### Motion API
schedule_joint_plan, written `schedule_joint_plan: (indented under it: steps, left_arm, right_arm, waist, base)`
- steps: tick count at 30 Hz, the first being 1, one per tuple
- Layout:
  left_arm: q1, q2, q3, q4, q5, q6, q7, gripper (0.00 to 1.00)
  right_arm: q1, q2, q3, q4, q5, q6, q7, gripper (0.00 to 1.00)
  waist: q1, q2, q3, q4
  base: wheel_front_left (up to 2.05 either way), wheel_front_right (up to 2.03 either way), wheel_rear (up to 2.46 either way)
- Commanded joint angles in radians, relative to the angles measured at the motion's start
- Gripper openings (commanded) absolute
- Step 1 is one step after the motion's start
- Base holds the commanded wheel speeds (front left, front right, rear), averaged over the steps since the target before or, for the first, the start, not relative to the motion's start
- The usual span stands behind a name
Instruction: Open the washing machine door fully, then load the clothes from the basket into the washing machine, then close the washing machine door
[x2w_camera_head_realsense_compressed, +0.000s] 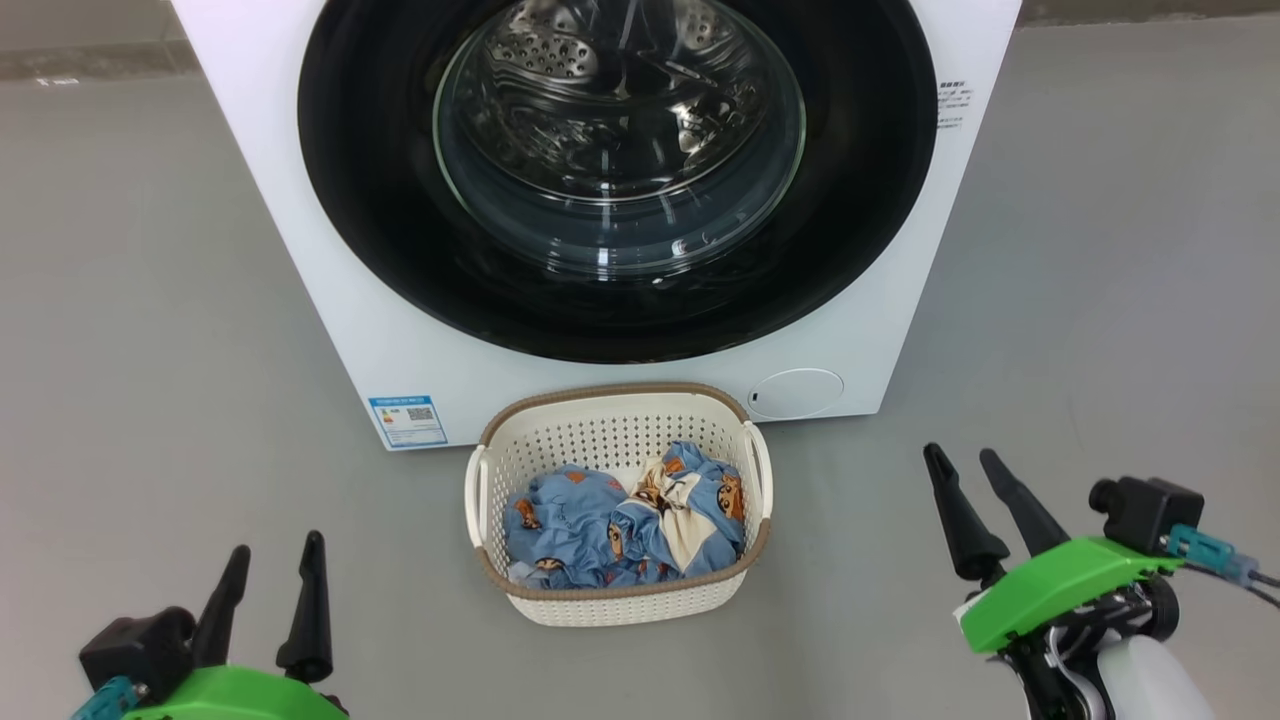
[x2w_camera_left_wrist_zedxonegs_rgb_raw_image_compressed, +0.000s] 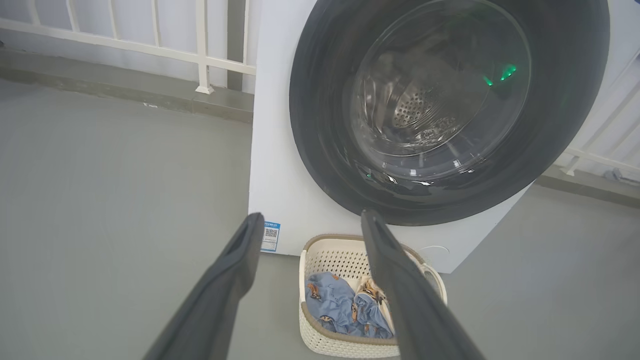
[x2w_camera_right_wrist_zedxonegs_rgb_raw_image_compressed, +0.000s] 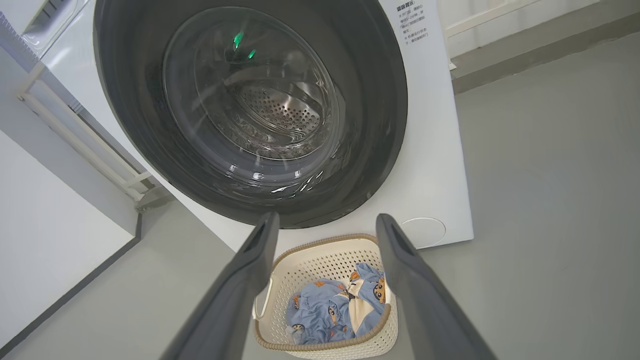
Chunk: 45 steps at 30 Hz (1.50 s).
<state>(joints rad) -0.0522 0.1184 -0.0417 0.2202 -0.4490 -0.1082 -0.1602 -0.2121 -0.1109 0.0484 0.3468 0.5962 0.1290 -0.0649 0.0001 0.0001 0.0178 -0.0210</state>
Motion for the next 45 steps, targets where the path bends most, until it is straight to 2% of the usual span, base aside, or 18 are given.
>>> schedule_joint_plan:
  steps: [1,19,31,45]
  left_arm:
    - [-0.047,0.028,0.022,-0.03,0.043,0.01,-0.017,1.0]
    - [-0.055,0.04,0.022,-0.021,0.252,0.031,-0.067,1.0]
    - [-0.059,0.041,0.05,0.004,0.381,0.072,-0.102,1.0]
    - [-0.06,0.025,0.088,0.055,0.356,0.111,-0.102,1.0]
  right_arm:
    - [-0.052,-0.009,0.02,-0.024,-0.045,0.001,-0.014,1.0]
    - [-0.082,-0.002,0.026,-0.004,-0.262,0.002,-0.019,1.0]
    - [-0.097,0.001,0.014,-0.004,-0.412,0.002,-0.042,1.0]
    - [-0.072,0.023,-0.048,-0.001,-0.443,0.002,-0.058,1.0]
  waist:
    - [-0.0001,-0.0001,0.002,0.001]
    - [-0.0001,-0.0001,-0.002,-0.004]
    - [-0.0001,-0.0001,-0.001,-0.005]
    - [-0.0001,-0.0001,-0.006,0.0]
  base:
    - [0.0,0.0,0.0]
    - [0.0,0.0,0.0]
    - [0.0,0.0,0.0]
    - [0.0,0.0,0.0]
